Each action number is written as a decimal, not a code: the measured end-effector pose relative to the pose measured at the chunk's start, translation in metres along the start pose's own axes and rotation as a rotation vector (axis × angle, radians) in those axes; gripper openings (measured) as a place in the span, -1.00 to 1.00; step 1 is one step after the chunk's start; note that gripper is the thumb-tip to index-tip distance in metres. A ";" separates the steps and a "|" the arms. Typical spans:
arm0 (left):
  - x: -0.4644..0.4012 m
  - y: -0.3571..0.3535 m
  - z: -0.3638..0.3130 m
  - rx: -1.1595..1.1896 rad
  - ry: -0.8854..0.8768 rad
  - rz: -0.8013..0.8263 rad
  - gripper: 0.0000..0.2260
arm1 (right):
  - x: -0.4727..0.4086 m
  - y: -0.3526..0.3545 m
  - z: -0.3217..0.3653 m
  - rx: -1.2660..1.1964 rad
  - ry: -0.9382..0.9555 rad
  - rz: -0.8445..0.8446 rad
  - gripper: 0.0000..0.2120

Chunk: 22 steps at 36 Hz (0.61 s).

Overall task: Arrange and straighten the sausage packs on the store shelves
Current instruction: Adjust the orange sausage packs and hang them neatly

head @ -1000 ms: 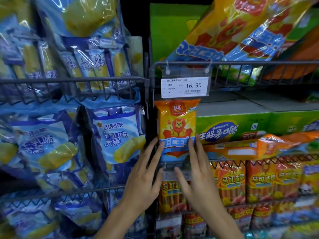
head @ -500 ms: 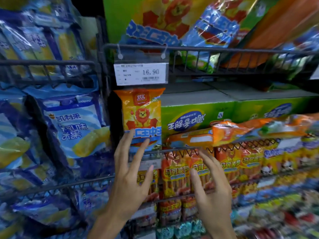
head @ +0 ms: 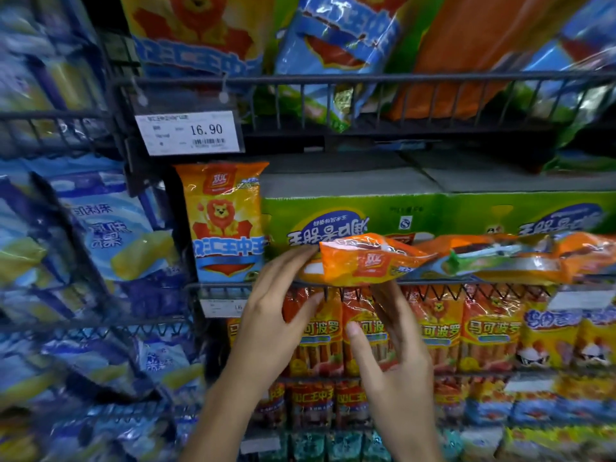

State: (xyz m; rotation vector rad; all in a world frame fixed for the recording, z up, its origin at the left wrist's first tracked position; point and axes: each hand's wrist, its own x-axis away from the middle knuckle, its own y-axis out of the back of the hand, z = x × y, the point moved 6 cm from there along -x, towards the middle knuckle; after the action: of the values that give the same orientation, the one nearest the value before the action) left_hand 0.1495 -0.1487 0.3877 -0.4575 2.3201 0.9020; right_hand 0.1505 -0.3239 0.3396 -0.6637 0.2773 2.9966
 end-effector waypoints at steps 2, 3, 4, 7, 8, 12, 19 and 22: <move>-0.004 0.002 0.003 -0.006 0.001 -0.017 -0.46 | -0.001 -0.002 -0.001 -0.022 0.002 -0.005 -0.30; -0.007 0.003 0.005 -0.005 0.004 -0.019 -0.47 | -0.001 -0.002 0.000 -0.026 0.016 -0.011 -0.30; -0.009 0.005 0.006 0.002 0.009 -0.015 -0.49 | -0.001 -0.003 0.001 -0.024 0.033 -0.016 -0.31; -0.015 0.010 0.011 0.035 0.005 -0.009 -0.56 | -0.003 -0.005 0.007 0.025 0.081 -0.036 -0.32; -0.016 0.012 0.014 0.041 0.006 -0.013 -0.58 | -0.004 -0.007 0.010 0.051 0.105 -0.038 -0.32; -0.020 0.020 0.025 0.042 0.023 -0.060 -0.60 | -0.011 -0.018 0.021 0.128 0.174 -0.006 -0.29; -0.023 0.041 0.020 0.175 -0.063 -0.351 -0.53 | -0.036 -0.040 0.028 0.167 0.204 0.017 -0.32; -0.025 0.043 0.023 0.164 -0.103 -0.370 -0.48 | -0.050 -0.046 0.025 0.178 0.221 -0.005 -0.34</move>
State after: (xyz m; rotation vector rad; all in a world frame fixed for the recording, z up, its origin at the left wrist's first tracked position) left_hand 0.1562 -0.0997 0.4112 -0.7216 2.1006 0.5396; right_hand 0.1903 -0.2749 0.3757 -0.9734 0.5442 2.8485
